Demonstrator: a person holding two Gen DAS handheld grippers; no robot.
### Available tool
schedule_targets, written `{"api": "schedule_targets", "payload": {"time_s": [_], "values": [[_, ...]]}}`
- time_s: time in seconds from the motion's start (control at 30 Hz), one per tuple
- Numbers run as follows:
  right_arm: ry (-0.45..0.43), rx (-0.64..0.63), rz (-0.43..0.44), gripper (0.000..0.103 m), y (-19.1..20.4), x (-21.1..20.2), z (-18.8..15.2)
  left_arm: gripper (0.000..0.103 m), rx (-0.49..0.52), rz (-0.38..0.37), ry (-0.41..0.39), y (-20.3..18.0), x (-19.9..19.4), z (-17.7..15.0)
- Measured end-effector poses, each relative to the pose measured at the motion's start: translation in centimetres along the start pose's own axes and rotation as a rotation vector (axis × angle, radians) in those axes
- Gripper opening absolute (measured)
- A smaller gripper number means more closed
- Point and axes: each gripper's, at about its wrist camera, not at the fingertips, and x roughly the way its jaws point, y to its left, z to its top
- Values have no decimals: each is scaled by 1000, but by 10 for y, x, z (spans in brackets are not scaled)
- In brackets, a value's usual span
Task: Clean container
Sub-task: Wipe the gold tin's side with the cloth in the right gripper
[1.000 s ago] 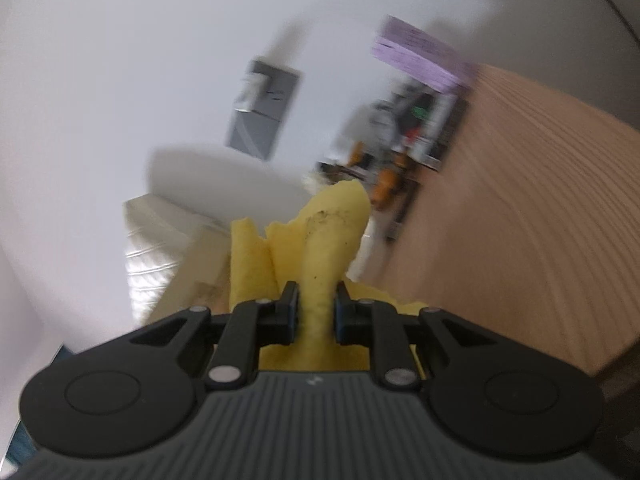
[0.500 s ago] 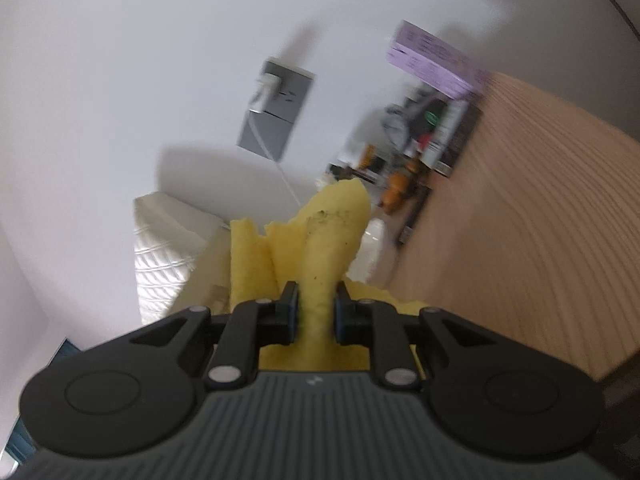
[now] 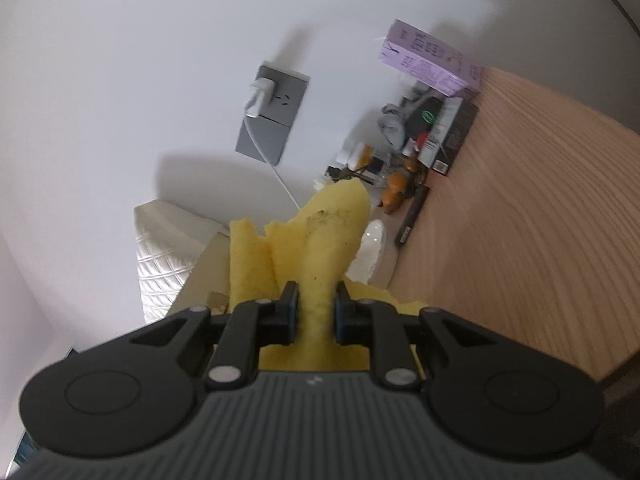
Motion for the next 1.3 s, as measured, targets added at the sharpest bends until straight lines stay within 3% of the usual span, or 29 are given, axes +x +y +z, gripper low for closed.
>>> {"api": "schedule_targets", "payload": {"time_s": [0.2,0.43,0.7,0.87,1.13,1.3], "values": [[-14,-23,70,20,16,-3,8,82,10,-20,-2,2,0,0],[15,52,18,20,-8,-7,-6,82,8,-77,4,18,7,1],[-7,-6,77,20,15,-7,4,82,16,-115,0,32,17,1],[14,25,12,20,-2,-6,-3,82,14,-132,-1,40,22,2],[-1,13,87,21,13,-5,6,82,16,-153,-4,48,29,5],[13,48,24,21,-3,-4,0,82,18,-169,-4,57,35,7]]}}
